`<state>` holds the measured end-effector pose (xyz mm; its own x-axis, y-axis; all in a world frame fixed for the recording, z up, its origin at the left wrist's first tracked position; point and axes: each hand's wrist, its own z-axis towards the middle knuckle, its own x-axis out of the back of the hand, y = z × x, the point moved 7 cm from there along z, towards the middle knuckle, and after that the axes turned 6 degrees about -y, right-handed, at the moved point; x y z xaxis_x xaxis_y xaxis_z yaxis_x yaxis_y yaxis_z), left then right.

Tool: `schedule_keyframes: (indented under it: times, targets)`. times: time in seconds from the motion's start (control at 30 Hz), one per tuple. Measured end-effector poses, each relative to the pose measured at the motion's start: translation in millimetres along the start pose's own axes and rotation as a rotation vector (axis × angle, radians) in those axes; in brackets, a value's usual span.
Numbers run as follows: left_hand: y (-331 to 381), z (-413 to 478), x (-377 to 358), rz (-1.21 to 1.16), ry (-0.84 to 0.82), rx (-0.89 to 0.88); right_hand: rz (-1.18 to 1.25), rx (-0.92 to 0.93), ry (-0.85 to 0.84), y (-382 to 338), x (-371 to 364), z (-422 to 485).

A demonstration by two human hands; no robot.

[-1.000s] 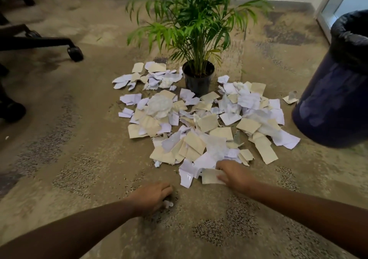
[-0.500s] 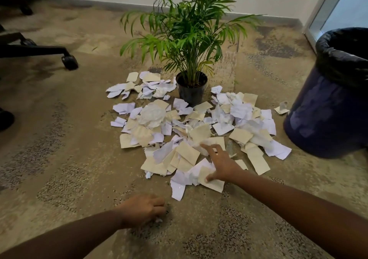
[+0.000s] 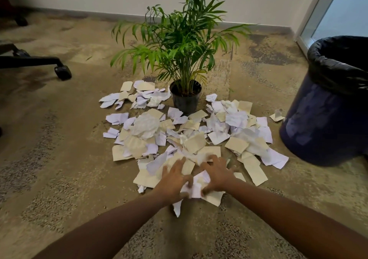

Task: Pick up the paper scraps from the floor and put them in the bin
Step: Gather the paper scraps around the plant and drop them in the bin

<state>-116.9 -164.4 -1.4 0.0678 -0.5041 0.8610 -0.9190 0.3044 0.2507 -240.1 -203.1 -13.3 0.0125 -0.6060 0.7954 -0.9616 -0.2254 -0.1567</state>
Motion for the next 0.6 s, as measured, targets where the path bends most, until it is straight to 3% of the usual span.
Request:
schedule_keyframes:
  times: [0.2,0.4,0.6]
  targets:
    - [1,24,-9,0.005,-0.156,0.075,0.205,-0.052,-0.068,16,-8,-4]
    - [-1,27,-1,0.007,-0.047,0.115,0.103,0.060,0.016,2,-7,-3]
    - [3,26,9,-0.059,0.031,0.111,0.262,0.188,0.099,-9,6,-10]
